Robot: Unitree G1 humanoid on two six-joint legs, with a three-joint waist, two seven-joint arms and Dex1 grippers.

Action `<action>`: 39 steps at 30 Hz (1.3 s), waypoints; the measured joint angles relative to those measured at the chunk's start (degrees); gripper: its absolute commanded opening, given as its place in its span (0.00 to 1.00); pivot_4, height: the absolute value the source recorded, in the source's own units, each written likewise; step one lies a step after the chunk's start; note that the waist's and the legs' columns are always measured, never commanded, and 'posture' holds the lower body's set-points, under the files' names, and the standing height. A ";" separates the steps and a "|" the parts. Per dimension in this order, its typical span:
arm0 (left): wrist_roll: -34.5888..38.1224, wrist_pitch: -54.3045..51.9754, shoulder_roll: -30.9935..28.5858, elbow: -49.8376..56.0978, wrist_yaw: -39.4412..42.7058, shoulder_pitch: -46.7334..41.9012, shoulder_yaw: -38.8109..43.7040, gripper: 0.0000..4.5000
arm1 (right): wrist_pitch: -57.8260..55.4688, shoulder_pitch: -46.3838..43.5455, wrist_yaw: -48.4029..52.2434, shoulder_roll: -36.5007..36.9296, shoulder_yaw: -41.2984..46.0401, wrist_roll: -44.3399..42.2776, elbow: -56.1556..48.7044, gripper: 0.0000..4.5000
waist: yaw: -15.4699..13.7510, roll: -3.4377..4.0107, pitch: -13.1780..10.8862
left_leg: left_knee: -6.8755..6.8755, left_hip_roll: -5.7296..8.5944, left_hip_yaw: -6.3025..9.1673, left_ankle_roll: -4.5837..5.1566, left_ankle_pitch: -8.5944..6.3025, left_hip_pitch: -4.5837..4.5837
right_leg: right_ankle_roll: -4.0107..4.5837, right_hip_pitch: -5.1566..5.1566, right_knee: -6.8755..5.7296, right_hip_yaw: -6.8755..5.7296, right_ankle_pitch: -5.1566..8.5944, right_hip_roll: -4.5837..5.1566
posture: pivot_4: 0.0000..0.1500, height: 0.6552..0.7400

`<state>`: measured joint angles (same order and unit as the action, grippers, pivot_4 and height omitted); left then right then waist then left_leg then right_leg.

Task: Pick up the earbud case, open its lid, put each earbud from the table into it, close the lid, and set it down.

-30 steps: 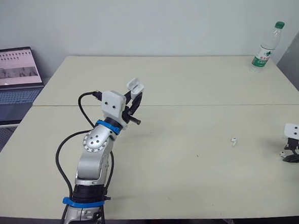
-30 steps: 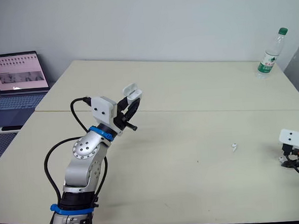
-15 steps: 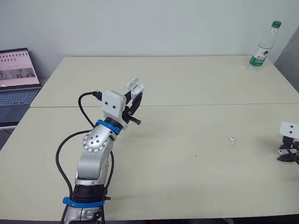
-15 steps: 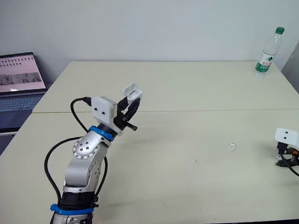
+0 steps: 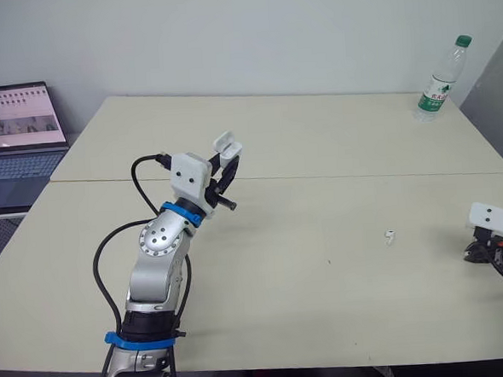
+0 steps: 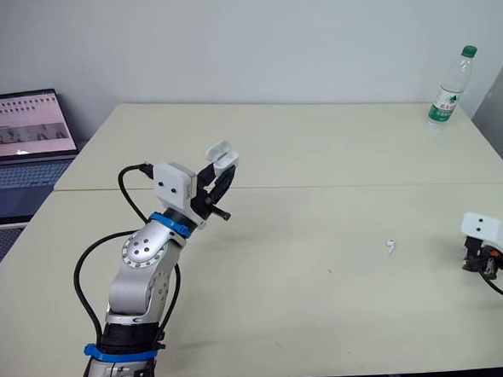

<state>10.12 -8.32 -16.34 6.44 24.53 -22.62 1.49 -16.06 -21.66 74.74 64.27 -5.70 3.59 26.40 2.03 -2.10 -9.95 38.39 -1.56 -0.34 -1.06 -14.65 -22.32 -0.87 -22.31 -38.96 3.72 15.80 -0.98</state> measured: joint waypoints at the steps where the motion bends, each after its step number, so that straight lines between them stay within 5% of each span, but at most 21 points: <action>1: 0.05 0.03 0.10 0.01 0.04 0.00 -0.07 0.17 | -2.14 -0.77 0.92 -1.44 -0.01 -1.40 -2.04 0.09 | 0.09 0.00 0.00 | -0.07 0.01 -0.01 0.00 0.00 0.04 | 0.00 0.00 0.00 0.02 0.00 -0.01 | 1.00 1.00; 6: 2.82 0.03 2.18 -0.06 0.38 0.20 0.29 0.17 | -23.46 -12.30 -1.68 -15.47 3.27 -13.64 -15.46 0.09 | 0.63 0.12 -0.07 | -0.31 -0.01 -0.05 -0.01 0.01 0.19 | 0.01 -0.02 -0.04 0.09 0.00 -0.02 | 1.00 1.00; 11: 7.04 -2.56 4.85 0.12 1.22 -0.32 0.01 0.17 | -45.09 -26.51 -23.95 -42.15 16.30 -28.33 -32.87 0.09 | -0.20 0.17 -0.05 | -0.33 -0.02 0.37 -0.05 0.02 -0.38 | 0.06 -0.38 -0.04 -0.27 0.01 -0.01 | 1.00 1.00; 18: 8.76 -5.00 4.98 0.11 1.28 -2.07 0.89 0.17 | -50.80 -27.53 -47.61 -67.88 21.31 -35.25 -44.17 0.09 | -1.95 0.16 -0.01 | -0.13 0.14 0.31 -0.09 0.04 -1.63 | 0.03 -1.59 -0.13 -0.33 -0.15 0.26 | 1.00 1.00; 39: 8.33 -4.87 4.16 0.12 2.68 -5.18 -1.19 0.17 | -27.87 -21.31 -55.14 -68.81 7.51 -30.00 -36.02 0.09 | -0.29 0.13 0.01 | -0.11 0.00 0.15 -0.07 0.11 -1.51 | 0.03 -1.60 -0.15 -0.21 -0.23 0.06 | 1.00 1.00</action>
<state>18.45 -13.19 -12.19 6.56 27.21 -27.80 0.30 -43.93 -42.97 19.60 -4.54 1.81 -26.41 -9.62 1.74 -1.97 -9.93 38.28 -1.57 -0.19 -1.13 -14.55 -23.83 -0.83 -23.91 -39.11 3.50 15.58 -0.92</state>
